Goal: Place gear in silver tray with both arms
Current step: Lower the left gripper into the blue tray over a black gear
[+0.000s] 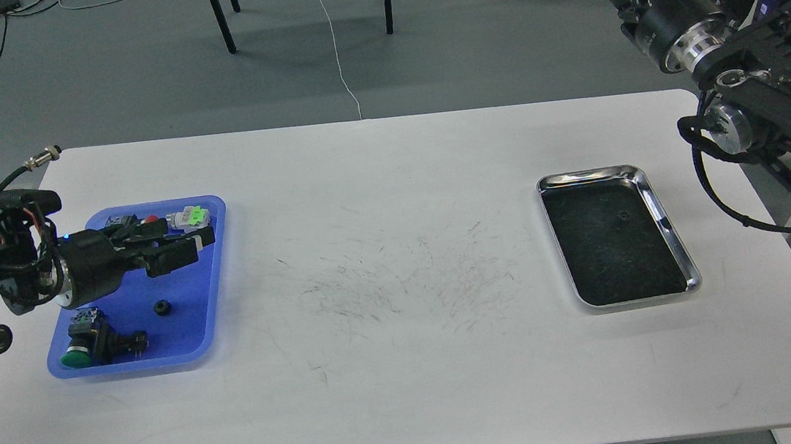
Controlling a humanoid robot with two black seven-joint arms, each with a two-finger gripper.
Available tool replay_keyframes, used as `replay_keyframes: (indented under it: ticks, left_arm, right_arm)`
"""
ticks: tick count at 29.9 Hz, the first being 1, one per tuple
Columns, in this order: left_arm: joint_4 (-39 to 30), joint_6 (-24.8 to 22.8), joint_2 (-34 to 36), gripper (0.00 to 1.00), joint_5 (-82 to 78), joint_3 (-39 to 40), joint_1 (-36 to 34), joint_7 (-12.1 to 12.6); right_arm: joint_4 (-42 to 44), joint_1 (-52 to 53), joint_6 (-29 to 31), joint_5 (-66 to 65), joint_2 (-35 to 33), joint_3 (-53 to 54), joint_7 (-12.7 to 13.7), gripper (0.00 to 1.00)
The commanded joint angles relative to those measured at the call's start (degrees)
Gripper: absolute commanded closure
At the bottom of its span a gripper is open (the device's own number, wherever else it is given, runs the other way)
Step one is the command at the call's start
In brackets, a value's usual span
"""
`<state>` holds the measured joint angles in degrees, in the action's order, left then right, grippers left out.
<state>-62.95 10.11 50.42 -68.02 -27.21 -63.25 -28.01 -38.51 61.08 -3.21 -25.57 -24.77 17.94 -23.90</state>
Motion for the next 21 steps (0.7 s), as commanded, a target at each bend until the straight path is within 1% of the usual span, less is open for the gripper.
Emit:
replay_keyframes:
  ticks: [1,6,9,12,16,17,20,21]
  left_arm:
    - [4.2,3.6,-0.5,0.02,-2.9,-0.7,2.0,0.0]
    - [10.4,3.9,-1.1,0.03,-3.2,-0.7,6.6,0.0]
    - [11.5,4.1,-2.1,0.08,-3.6,-1.2,7.5,0.0]
    - [13.4,4.1,-2.6,0.17,-3.7,-0.8,7.7,0.0]
    - [15.0,5.3,-5.1,0.19,-3.7,-1.4,7.9,0.0]
    - [15.3,6.1,-5.1,0.19,-4.0,-1.6,8.0,0.0]
    - [15.1,11.5,-5.1,0.21,-4.8,-1.7,10.1,0.0]
    - [15.1,12.6,-4.9,0.24,-5.1,-1.8,11.4,0.0]
  right_arm:
    - [0.1,-0.1,-0.2,0.0,0.2,0.1,0.0,0.06]
    - [0.4,-0.2,-0.2,0.0,0.8,0.0,0.0,0.06]
    - [0.5,-0.3,-0.2,-0.1,0.9,-0.1,0.0,0.06]
    - [0.6,-0.3,-0.3,-0.1,1.6,-0.4,0.0,0.06]
    - [1.0,-0.3,-0.3,-0.2,2.4,-0.9,0.0,0.06]
    - [1.3,-0.3,-0.3,-0.1,2.4,-0.9,0.0,0.06]
    - [2.0,-0.3,-0.3,-0.1,2.4,-1.2,0.0,0.06]
    - [2.2,-0.3,-0.3,-0.1,2.5,-1.2,0.0,0.06]
